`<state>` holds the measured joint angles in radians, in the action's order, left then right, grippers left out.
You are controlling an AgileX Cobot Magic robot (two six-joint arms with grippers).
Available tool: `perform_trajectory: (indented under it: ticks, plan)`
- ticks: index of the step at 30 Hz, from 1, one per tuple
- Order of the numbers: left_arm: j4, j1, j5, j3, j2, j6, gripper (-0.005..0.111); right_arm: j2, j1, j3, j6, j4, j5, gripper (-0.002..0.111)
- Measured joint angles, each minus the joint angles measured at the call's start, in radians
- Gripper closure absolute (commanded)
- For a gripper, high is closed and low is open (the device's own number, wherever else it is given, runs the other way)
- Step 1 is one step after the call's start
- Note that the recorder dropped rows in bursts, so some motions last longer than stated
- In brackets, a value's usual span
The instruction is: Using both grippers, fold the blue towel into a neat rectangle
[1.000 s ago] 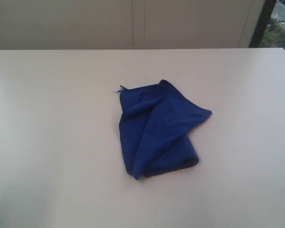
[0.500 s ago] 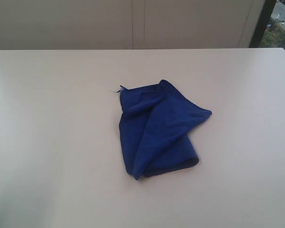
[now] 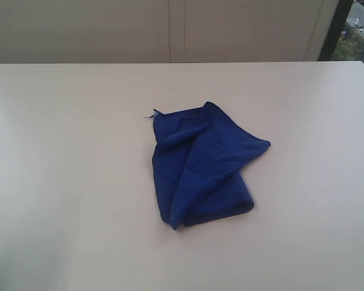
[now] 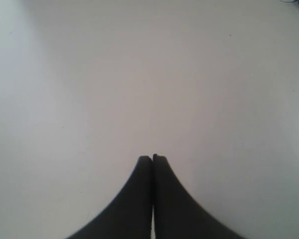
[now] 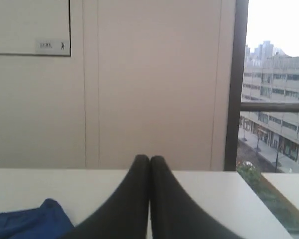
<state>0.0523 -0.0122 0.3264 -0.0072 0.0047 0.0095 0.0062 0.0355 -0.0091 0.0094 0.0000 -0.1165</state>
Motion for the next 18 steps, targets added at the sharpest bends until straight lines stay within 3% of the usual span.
perform_trajectory:
  ticks: [7, 18]
  plan:
    - [0.0, 0.0, 0.0, 0.0, 0.0, 0.0, 0.107, 0.055, 0.0, -0.144, 0.0, 0.0, 0.258, 0.108]
    - [0.0, 0.0, 0.0, 0.0, 0.0, 0.0, 0.107, 0.468, 0.0, -0.437, 0.0, 0.019, 0.464, 0.108]
